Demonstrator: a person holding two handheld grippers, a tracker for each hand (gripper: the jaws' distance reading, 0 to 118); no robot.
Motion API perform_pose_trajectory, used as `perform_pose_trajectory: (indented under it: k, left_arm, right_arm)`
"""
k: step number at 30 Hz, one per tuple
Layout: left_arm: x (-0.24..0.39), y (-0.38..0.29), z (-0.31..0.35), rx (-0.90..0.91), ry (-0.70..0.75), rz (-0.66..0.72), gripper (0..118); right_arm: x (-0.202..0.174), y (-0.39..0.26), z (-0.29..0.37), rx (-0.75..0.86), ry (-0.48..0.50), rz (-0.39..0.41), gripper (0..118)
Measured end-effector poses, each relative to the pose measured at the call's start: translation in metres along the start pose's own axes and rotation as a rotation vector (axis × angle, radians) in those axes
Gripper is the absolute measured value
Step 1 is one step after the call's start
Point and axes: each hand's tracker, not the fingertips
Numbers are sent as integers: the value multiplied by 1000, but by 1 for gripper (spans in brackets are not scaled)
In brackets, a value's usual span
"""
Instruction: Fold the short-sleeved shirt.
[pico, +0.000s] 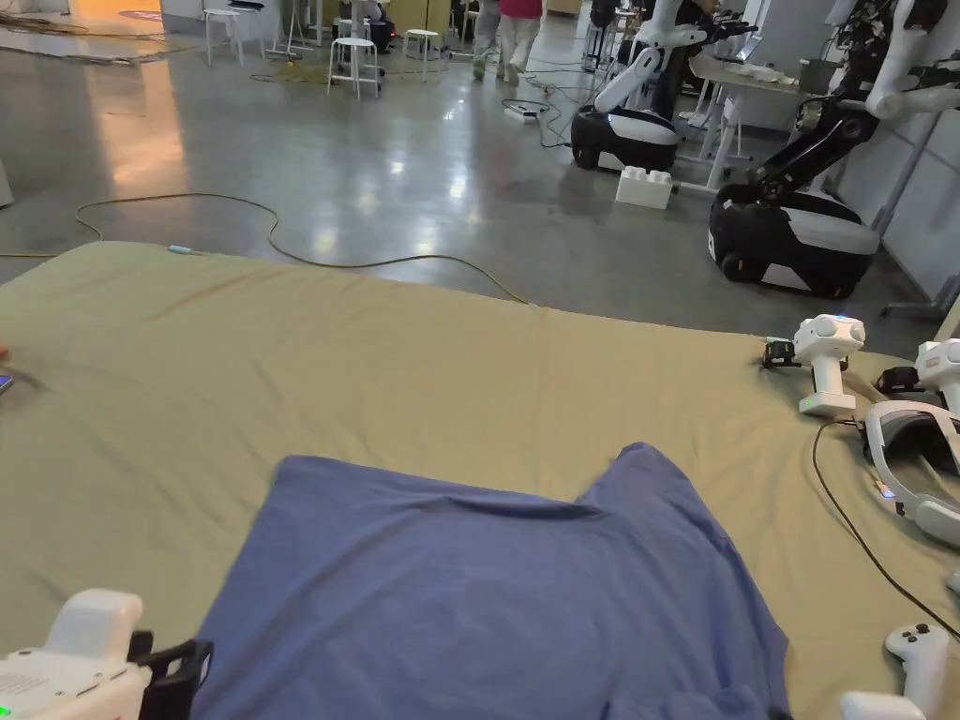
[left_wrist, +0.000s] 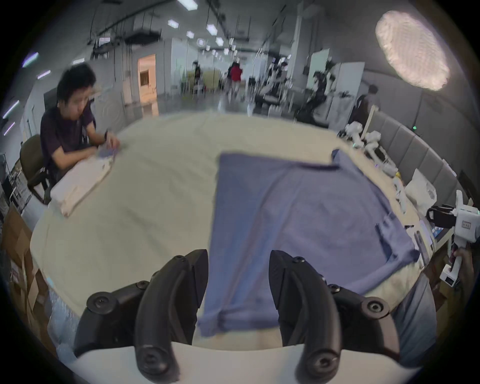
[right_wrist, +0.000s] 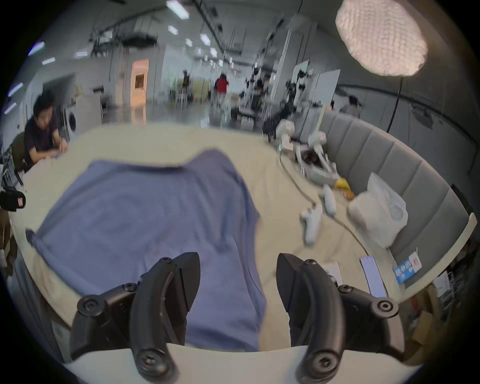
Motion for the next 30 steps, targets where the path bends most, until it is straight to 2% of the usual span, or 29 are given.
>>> perform_pose_trajectory:
  k: [7,10,11,13,14,15,16,17,19,21,25,30]
  left_arm:
    - [63,58,21,309,11,-38,53]
    - [86,75,33,437,49,-99,46]
    - [92,79,36,466,56,-113,40]
    - [103,84,41,508,59,-121,24]
    - [107,85,43,512,57,-126,22]
    - [109,86,42,514,60,-128,22]
    - [111,87,41,514,58,-132,19]
    - [113,88,41,511,55,-134,14]
    - [113,87,38,500,52,-139,2]
    - [110,85,38,491,46,-127,0]
    - [100,80,37,468,50,-89,0]
    - [59,65,35,342,99,-21,0]
  right_arm:
    - [-45,49,3,348,11,-119,66]
    - [-56,65,11,444,8,-153,64]
    - [-60,69,12,459,-18,-154,61]
    - [-65,74,12,468,-28,-145,44]
    - [-68,77,14,477,-27,-144,37]
    - [-68,78,13,485,-20,-145,37]
    - [-68,79,11,484,-22,-142,14]
    - [-69,79,11,487,-40,-147,5]
    - [-68,79,14,519,32,-177,0]
    - [-71,79,14,511,-14,-152,0]
    - [-78,79,14,511,13,-108,0]
    - [-87,78,12,477,46,-100,0]
